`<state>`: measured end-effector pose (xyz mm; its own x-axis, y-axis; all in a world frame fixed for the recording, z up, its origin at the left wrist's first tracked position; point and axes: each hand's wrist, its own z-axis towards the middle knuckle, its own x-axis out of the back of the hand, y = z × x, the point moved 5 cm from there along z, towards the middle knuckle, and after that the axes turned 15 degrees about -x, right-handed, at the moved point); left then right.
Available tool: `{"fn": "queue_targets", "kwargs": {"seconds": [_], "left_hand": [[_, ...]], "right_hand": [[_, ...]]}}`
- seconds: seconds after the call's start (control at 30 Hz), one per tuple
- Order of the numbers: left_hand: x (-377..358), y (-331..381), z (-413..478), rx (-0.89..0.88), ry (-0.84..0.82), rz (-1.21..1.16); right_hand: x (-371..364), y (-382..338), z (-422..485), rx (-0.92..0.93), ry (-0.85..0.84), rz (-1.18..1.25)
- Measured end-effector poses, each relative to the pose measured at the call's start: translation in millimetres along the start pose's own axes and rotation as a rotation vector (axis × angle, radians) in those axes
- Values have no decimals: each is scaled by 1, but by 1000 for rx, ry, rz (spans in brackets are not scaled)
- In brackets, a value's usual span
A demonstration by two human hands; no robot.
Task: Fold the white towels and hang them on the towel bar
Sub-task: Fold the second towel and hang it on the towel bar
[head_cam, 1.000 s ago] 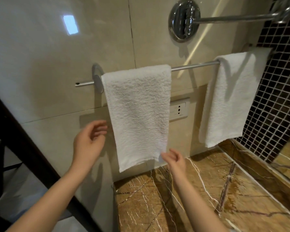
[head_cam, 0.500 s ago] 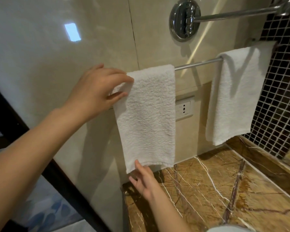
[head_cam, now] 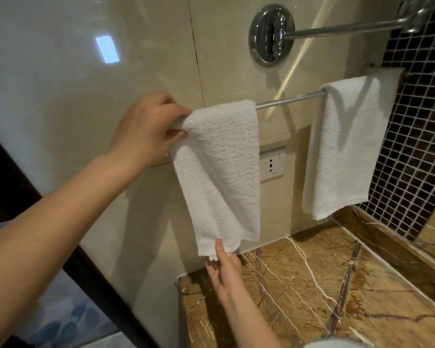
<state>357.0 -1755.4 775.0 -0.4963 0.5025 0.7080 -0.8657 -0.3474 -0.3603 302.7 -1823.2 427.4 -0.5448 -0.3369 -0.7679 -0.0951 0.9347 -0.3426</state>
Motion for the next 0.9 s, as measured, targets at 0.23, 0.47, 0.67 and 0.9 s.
{"fn": "queue_targets", "kwargs": {"seconds": [0.23, 0.47, 0.67, 0.9], "left_hand": [[17, -11, -12, -22, 30, -61], [19, -14, -9, 21, 20, -135], [16, -12, -4, 21, 18, -159], [20, -15, -10, -20, 24, -159]], "right_hand": [[2, 9, -14, -21, -26, 70], [-17, 31, -32, -67, -147, 68], [-17, 32, -28, -16, -84, -39], [-4, 25, -18, -19, -7, -54]]}}
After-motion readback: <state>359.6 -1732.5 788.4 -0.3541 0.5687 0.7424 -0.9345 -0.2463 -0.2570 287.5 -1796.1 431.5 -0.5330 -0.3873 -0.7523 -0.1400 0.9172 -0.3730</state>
